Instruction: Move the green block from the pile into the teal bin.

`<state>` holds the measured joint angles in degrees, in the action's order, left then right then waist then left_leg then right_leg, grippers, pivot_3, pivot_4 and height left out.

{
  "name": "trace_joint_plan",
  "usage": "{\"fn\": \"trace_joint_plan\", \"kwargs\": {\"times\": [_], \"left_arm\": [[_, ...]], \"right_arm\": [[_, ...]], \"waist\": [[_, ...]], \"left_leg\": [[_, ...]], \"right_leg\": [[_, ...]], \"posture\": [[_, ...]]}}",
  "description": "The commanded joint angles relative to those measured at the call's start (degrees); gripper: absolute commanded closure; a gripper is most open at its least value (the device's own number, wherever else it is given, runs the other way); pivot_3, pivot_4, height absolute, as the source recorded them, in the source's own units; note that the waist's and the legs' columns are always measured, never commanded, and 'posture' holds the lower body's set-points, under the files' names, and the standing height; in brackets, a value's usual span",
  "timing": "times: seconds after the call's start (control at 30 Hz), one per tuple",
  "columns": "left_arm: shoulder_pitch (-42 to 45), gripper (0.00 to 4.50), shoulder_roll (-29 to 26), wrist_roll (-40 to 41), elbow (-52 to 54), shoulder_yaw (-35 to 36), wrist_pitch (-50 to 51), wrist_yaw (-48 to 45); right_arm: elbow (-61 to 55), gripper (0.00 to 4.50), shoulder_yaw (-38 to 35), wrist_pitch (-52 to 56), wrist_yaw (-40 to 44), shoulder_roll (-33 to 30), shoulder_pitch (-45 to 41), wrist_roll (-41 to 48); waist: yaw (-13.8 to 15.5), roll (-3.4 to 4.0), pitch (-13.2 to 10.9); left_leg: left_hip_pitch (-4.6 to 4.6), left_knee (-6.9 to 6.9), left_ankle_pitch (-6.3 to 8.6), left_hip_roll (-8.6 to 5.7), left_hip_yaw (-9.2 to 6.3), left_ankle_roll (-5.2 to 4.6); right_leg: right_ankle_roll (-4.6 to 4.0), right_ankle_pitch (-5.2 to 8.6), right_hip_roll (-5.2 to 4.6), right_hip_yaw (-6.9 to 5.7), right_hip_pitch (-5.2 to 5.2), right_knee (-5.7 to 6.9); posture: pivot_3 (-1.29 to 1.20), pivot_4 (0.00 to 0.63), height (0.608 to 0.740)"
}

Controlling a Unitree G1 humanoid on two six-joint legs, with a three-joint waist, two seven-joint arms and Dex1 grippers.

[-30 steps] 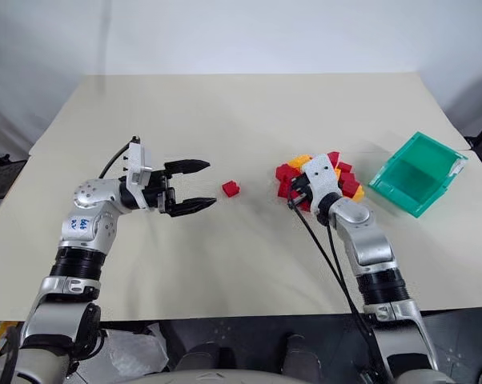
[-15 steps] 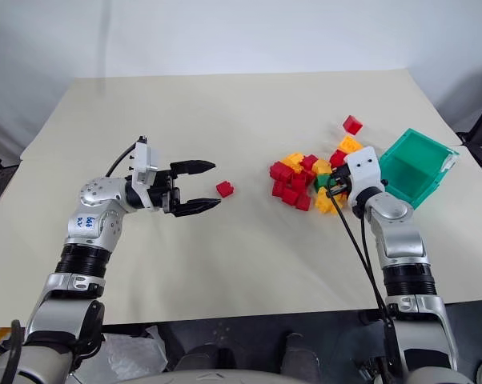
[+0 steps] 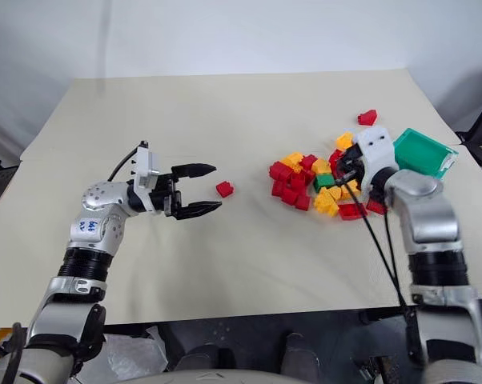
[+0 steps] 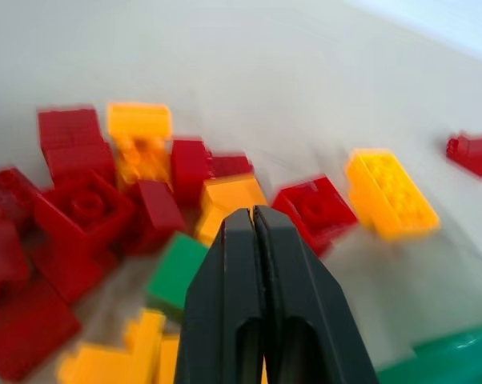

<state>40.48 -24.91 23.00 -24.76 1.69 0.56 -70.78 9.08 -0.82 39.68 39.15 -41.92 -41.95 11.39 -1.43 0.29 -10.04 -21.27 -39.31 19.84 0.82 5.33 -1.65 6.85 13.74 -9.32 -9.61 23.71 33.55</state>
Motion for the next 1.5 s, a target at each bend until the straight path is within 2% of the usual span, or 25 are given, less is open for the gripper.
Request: {"fn": "trace_joint_plan", "kwargs": {"times": [0.03,0.3,0.37,0.73,0.93,1.27,1.5], "left_arm": [[-0.25,0.0,0.56,0.59,2.3,0.63,-1.28,0.05],[-0.14,0.0,1.24,0.3,1.52,0.66,-2.72,-0.12],[-0.13,0.0,1.25,0.32,1.48,0.85,-2.93,0.26],[-2.72,0.0,0.65,0.8,4.7,1.5,-2.45,1.93],[-3.63,0.0,0.52,0.94,6.14,1.67,-1.86,2.86],[-4.45,0.0,0.19,1.1,7.37,1.94,-1.21,3.99],[-4.8,0.0,0.31,1.28,7.79,1.87,-0.97,4.51]], "right_arm": [[-0.22,3.23,3.99,5.92,7.09,-2.99,-3.97,0.65],[7.25,0.41,12.88,7.19,15.61,-4.53,-12.14,-3.37],[11.29,0.04,14.51,4.93,16.06,-3.53,-13.91,-5.13],[32.06,0.04,17.24,-8.56,17.5,2.36,-21.1,-12.04],[39.66,0.04,18.19,-12.15,19.54,4.99,-24.2,-14.88],[38.39,0.04,22.2,-9.34,27.3,4.28,-25.9,-21.01],[38.08,0.04,22.7,-8.92,28.43,3.99,-26.76,-23.8]], "waist": [[-0.03,0.0,0.0],[-0.04,-0.02,-0.01],[0.02,-0.02,-0.01],[-0.21,-0.01,-0.01],[-0.17,-0.01,-0.01],[-0.2,-0.01,-0.01],[-0.16,-0.01,0.0]], "left_leg": [[0.0,0.03,0.0,0.0,0.0,0.0],[0.0,0.03,0.0,-0.02,0.04,0.0],[-0.02,0.02,0.0,-0.04,0.06,0.0],[-0.03,0.03,-0.01,-0.06,0.17,0.01],[-0.03,0.02,-0.01,-0.04,0.16,0.02],[0.0,0.02,-0.01,-0.03,0.15,0.02],[0.01,0.01,-0.01,-0.03,0.14,0.02]], "right_leg": [[0.0,0.0,0.0,0.0,0.01,-0.01],[0.0,0.0,-0.01,0.05,0.04,0.0],[0.0,0.0,-0.01,0.03,0.05,-0.01],[0.01,-0.01,-0.01,-0.02,0.05,0.01],[0.01,-0.01,-0.01,-0.01,0.04,0.02],[0.01,-0.01,-0.01,0.0,0.03,0.07],[0.01,-0.01,-0.01,0.02,0.03,0.08]], "posture": [[0.0,0.15,0.74],[0.0,0.15,0.74],[0.0,0.15,0.74],[0.0,0.15,0.74],[0.0,0.15,0.74],[0.0,0.15,0.74],[0.0,0.15,0.74]]}}
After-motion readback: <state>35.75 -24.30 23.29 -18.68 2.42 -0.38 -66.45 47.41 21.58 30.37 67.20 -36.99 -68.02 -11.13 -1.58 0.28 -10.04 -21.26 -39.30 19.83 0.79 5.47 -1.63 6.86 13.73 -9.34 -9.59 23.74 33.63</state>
